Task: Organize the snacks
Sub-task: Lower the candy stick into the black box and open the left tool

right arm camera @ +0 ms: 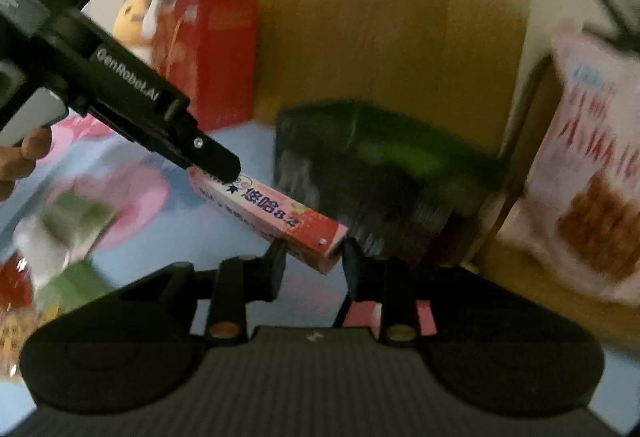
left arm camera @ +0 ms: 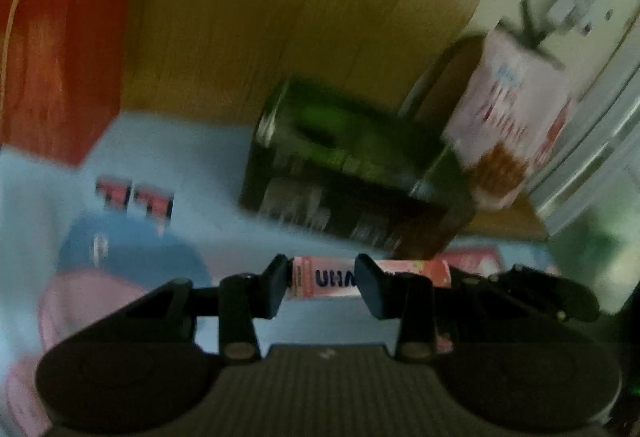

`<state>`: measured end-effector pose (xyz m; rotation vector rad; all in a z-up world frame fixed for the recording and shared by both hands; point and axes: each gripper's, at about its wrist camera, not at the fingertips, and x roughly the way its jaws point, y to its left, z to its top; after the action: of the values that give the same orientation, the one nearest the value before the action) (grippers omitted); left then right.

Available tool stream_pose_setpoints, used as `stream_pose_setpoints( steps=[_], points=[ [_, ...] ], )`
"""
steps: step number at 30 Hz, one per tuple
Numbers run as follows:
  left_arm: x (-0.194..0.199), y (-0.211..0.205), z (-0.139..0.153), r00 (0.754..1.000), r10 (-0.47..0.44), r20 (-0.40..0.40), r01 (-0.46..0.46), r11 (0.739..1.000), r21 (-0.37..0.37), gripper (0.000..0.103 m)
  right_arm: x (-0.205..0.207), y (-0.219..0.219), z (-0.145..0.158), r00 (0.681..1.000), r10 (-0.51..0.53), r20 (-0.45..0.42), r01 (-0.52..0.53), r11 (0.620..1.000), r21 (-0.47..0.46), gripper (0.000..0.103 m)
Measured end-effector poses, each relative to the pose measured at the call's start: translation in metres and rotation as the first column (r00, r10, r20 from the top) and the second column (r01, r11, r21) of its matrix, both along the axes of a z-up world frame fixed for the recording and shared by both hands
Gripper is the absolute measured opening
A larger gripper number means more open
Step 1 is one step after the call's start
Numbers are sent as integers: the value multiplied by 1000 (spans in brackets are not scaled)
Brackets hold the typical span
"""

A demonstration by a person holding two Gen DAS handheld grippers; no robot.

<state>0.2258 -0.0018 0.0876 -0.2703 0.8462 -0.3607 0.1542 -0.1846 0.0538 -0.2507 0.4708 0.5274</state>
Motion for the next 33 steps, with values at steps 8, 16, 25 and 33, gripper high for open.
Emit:
stream_pose_setpoints(
  steps=[8, 16, 25, 33],
  points=[
    [45, -29, 45, 990, -29, 136, 31, 999, -15, 36, 36, -19, 32, 986, -127, 105, 119, 989, 83, 34],
    [83, -54, 5, 998, -34, 57, 34, 999, -4, 37, 58, -36, 7, 977, -207, 51, 201, 975, 97, 37],
    [55, -53, 12, 993, -14, 117, 3, 996, 93, 40, 35, -49, 23, 962, -257, 93, 233, 948, 215, 50],
    [-41, -49, 5, 980, -26, 195, -24, 968, 249, 48, -43, -59, 9, 961, -276, -9, 263, 905, 333, 50]
  ],
)
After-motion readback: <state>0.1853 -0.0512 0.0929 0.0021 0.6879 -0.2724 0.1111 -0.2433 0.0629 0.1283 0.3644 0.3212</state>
